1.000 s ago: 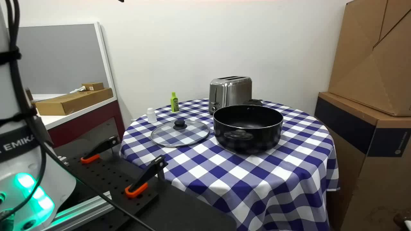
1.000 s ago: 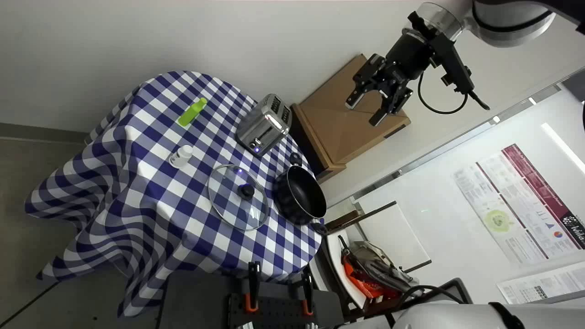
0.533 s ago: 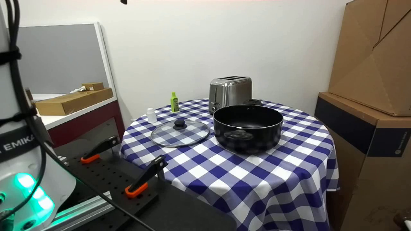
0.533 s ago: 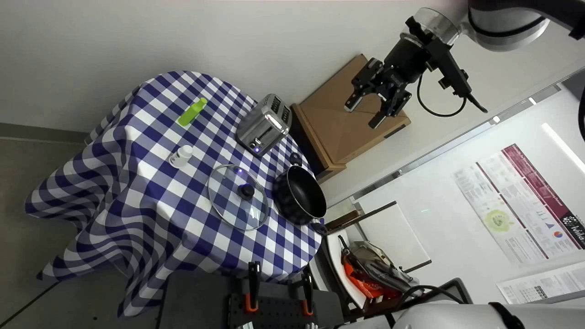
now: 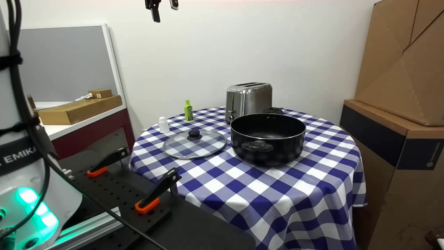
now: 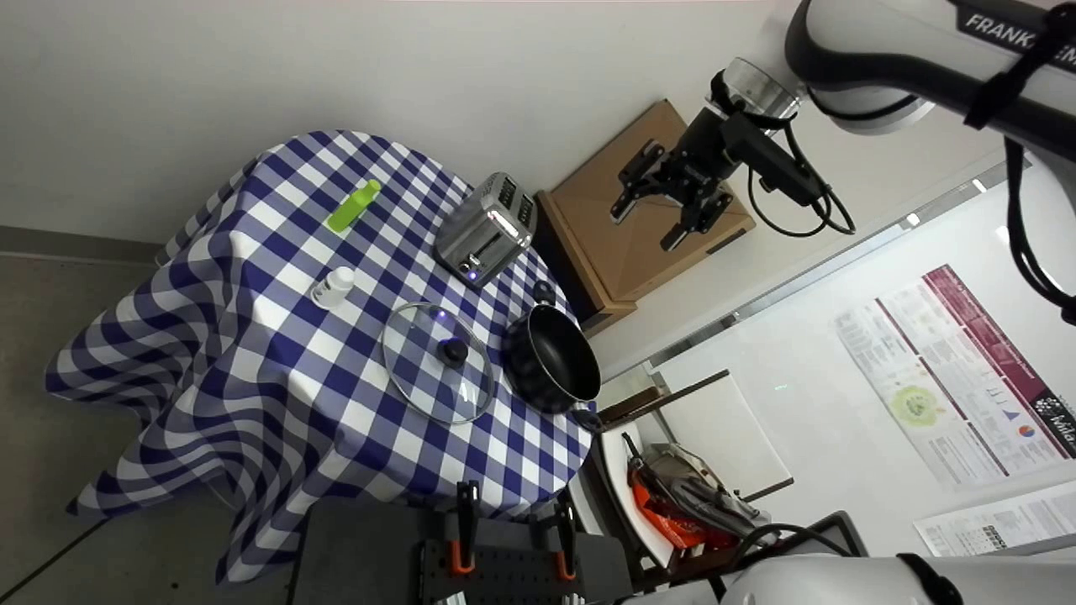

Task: Press a button on the toaster

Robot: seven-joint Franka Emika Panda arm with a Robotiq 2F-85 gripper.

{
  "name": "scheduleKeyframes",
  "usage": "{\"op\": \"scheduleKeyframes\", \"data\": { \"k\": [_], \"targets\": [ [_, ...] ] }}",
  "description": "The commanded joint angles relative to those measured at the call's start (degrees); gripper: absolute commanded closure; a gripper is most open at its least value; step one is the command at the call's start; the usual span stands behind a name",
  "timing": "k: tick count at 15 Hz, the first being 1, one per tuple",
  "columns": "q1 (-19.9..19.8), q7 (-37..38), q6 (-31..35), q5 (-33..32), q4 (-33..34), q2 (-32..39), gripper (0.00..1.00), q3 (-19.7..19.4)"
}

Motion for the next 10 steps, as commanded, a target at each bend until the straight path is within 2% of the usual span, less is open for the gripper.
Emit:
{"op": "scheduleKeyframes", "data": {
  "k": [1,4,10],
  "targets": [
    [-1.05,4.34,5.33,-3.34,-2.30,2.14,0.00,-1.22],
    [-2.30,6.80,10.06,-5.44,-3.45,5.38,0.00,-2.73],
    [-3.52,6.49,21.66,-8.47,-3.78,11.98,0.00,-6.49]
  ]
}}
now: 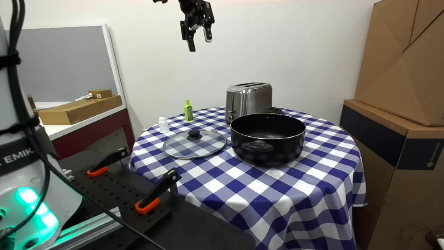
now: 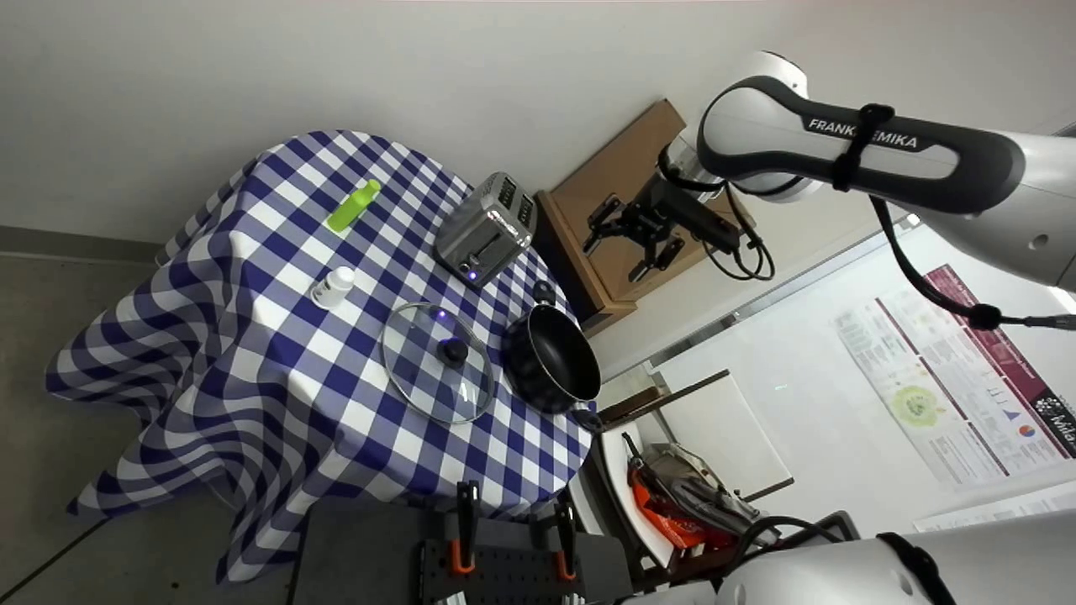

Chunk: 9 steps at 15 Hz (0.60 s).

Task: Press a button on the toaster

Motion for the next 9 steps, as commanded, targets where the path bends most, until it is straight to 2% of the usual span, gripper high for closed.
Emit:
{"op": "scheduleKeyframes", "data": {
  "k": [1,5,9],
  "targets": [
    [0.21,0.52,7.37,-2.57,0.62,4.10,0.00,-1.67],
    [1.10,0.28,15.15,-5.71,1.89,9.80,0.00,-2.46],
    [2.27,2.55,19.20,-11.57,4.05,15.73,0.00,-4.37]
  ]
}}
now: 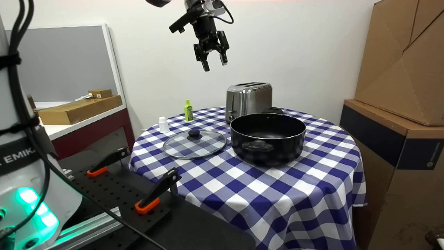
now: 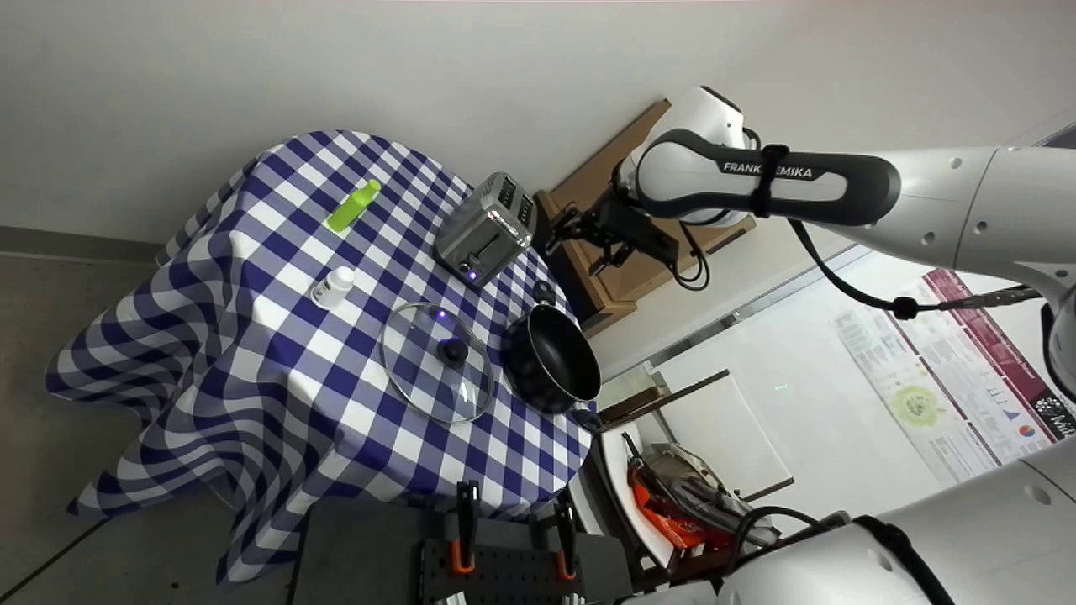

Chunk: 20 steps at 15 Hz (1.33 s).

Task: Press a button on the toaster

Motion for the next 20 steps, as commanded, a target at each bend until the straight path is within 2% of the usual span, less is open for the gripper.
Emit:
{"op": "scheduleKeyframes", "data": {
  "k": [1,5,12,20],
  "targets": [
    [1.88,2.93,2.68,-5.82,3.74,6.36,0.00,-2.99],
    [3.36,3.60,4.73,-7.53,7.79,12.93,0.00,-5.97],
    [6.51,1.72,7.64,-5.33,18.87,25.63,0.00,-9.75],
    [7.50,-1.01,6.21,-0.48,30.86,37.02,0.00,-11.28]
  ]
}}
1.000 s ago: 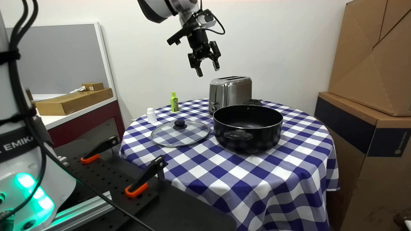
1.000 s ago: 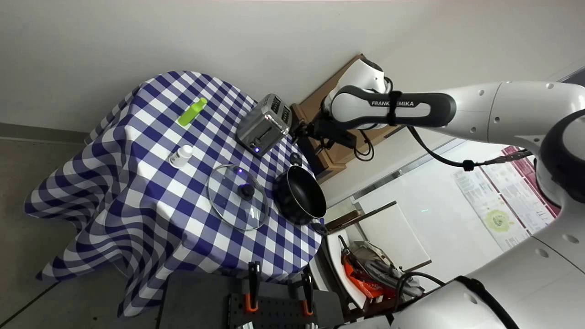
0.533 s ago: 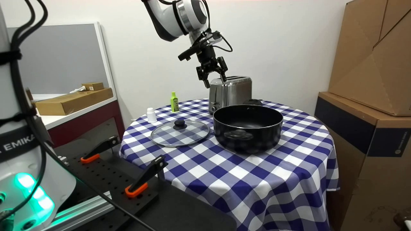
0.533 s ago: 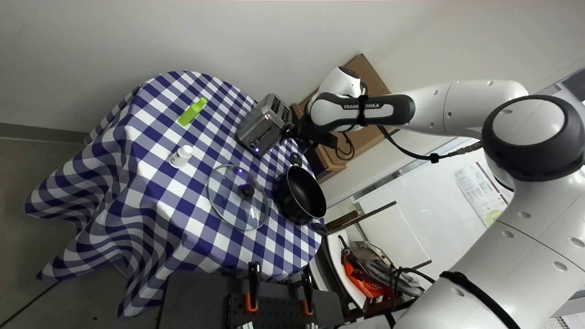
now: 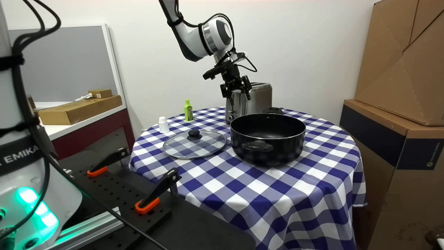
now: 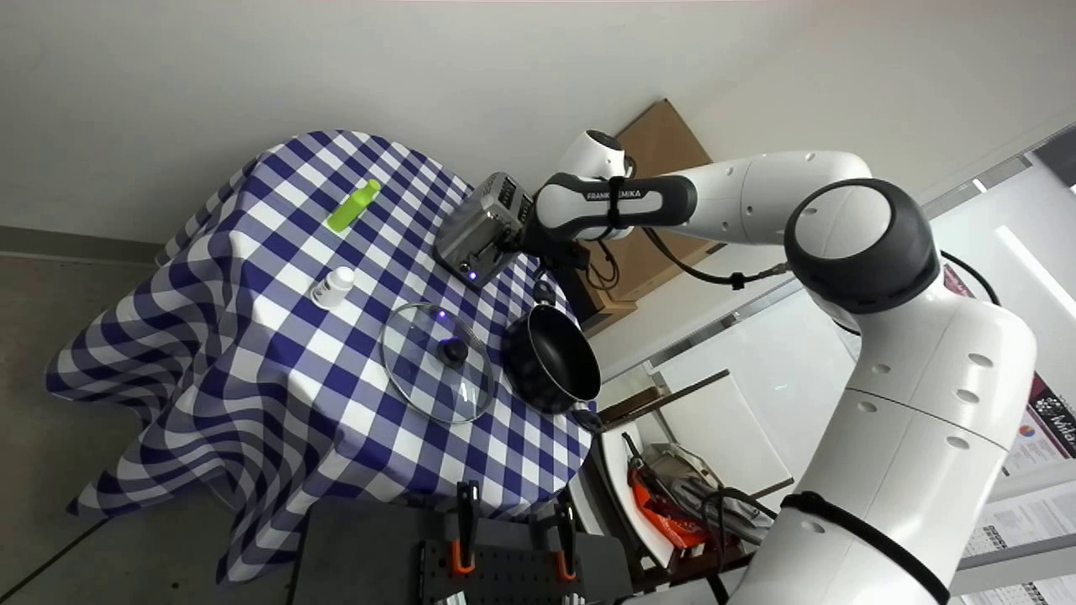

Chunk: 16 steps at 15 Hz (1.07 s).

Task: Press a button on the toaster

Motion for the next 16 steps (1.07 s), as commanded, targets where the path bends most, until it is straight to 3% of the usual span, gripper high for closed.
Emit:
{"op": "scheduleKeyframes", "data": {
  "k": [1,7,16],
  "targets": [
    [1.49,-2.78,-0.95,3.36,6.10,4.76,0.00,-1.19],
    [1.64,-6.31,-1.44,8.16,6.34,5.11,0.00,-0.32],
    [4.03,-4.80,-0.94,7.25,2.05,4.31,0.00,-1.51]
  ]
}}
